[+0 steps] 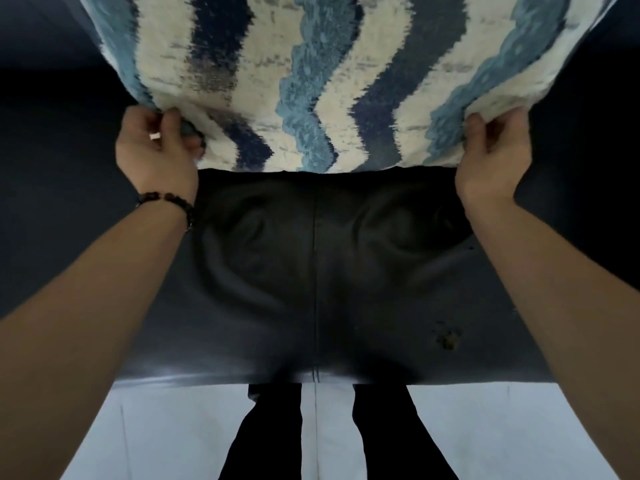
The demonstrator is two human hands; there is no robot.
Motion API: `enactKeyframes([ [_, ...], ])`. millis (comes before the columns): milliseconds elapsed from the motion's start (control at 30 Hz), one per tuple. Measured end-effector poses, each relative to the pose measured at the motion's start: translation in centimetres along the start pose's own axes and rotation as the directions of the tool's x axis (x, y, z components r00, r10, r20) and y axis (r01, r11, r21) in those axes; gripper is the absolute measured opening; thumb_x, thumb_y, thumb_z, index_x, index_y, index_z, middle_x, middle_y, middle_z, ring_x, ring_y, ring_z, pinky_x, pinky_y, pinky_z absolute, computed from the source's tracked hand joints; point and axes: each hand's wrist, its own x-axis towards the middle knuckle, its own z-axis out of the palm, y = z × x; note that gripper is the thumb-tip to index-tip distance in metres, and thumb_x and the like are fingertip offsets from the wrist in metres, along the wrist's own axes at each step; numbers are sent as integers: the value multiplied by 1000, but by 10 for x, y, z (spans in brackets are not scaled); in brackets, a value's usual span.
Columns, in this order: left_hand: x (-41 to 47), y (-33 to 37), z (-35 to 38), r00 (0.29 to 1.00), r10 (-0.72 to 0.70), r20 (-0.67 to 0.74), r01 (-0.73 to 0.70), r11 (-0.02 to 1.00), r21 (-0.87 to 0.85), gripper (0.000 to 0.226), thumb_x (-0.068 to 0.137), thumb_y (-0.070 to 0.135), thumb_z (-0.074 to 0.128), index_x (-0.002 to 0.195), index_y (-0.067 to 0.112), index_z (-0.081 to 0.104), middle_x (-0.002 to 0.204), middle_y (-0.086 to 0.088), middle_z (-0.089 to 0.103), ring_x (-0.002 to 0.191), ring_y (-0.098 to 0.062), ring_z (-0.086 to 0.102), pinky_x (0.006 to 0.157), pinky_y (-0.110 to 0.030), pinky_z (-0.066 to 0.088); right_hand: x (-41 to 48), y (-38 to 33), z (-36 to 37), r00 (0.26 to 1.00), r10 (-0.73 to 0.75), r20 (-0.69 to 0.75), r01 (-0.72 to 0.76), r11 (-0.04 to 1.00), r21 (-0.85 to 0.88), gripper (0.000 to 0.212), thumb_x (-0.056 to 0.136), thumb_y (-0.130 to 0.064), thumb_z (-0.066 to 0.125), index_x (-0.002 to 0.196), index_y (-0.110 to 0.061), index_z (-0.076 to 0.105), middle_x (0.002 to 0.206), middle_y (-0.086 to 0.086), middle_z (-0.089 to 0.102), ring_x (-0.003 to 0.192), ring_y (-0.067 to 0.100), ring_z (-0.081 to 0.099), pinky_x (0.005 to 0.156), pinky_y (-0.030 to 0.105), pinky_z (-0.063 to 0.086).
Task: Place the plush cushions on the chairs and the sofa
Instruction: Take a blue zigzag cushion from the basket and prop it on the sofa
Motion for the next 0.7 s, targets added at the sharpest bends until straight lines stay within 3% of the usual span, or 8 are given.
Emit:
enactKeyframes([
  [133, 0, -2, -3, 996, 44, -75, -41, 998, 52, 15, 96, 27, 45, 100, 19, 57, 100, -4, 59, 86, -20, 64, 85, -48, 57, -6, -5, 15, 990, 138, -40, -140, 990, -27, 35, 100, -16, 52, 128, 5, 53, 127, 14, 57, 120, 28, 56, 90, 10, 34],
  [200, -9, 13, -1, 915, 341, -217, -302, 934, 192, 27, 98, 21, 47, 116, 3, 57, 118, -15, 52, 109, -32, 55, 99, -47, 46, -28, -33, 16, 971, -92, -221, 66, 990, -124, 53, 99, -13, 52, 144, 11, 40, 150, 30, 35, 139, 40, 41, 111, 9, 21],
  [233, -15, 28, 2, 841, 495, -219, -433, 857, 278, 36, 102, 22, 49, 125, -4, 55, 128, -25, 50, 120, -40, 51, 106, -48, 40, -37, -50, 16, 916, -312, -253, 261, 941, -218, 57, 99, -13, 54, 146, 14, 36, 151, 39, 28, 143, 47, 36, 122, 21, 19],
  [333, -24, 75, 16, 678, 734, 33, -626, 554, 548, 61, 103, 36, 44, 148, -6, 38, 148, -43, 34, 140, -55, 34, 119, -61, 20, -42, -97, 28, 641, -768, 3, 673, 560, -483, 57, 104, -34, 51, 146, 4, 46, 146, 44, 38, 140, 56, 37, 120, 63, 24],
  [400, -6, 94, 33, 626, 757, 189, -645, 366, 670, 65, 105, 47, 35, 155, 5, 31, 154, -37, 31, 144, -53, 29, 115, -70, 16, -23, -125, 39, 471, -849, 240, 790, 285, -543, 64, 106, -53, 38, 151, -9, 44, 151, 34, 40, 142, 50, 38, 118, 65, 22],
  [467, 20, 109, 45, 656, 708, 261, -626, 317, 712, 70, 104, 60, 20, 160, 19, 19, 161, -29, 21, 151, -45, 20, 116, -72, 11, 8, -140, 38, 354, -805, 476, 853, 68, -518, 71, 104, -65, 23, 159, -20, 25, 162, 25, 27, 151, 42, 26, 121, 60, 10],
  [567, 41, 120, 47, 710, 642, 288, -623, 382, 683, 70, 100, 67, 9, 161, 31, 6, 166, -22, 10, 155, -39, 8, 117, -72, 4, 63, -134, 3, 468, -695, 546, 813, 96, -574, 76, 99, -73, 11, 162, -30, 5, 167, 22, 9, 155, 40, 9, 122, 56, -3],
  [700, 32, 112, 40, 690, 656, 306, -643, 361, 676, 67, 103, 61, 19, 161, 26, 14, 164, -26, 14, 153, -42, 13, 116, -72, 6, 82, -87, -42, 729, -635, 255, 576, 369, -729, 80, 101, -70, 14, 162, -20, 11, 166, 26, 11, 155, 42, 10, 125, 57, 8],
])
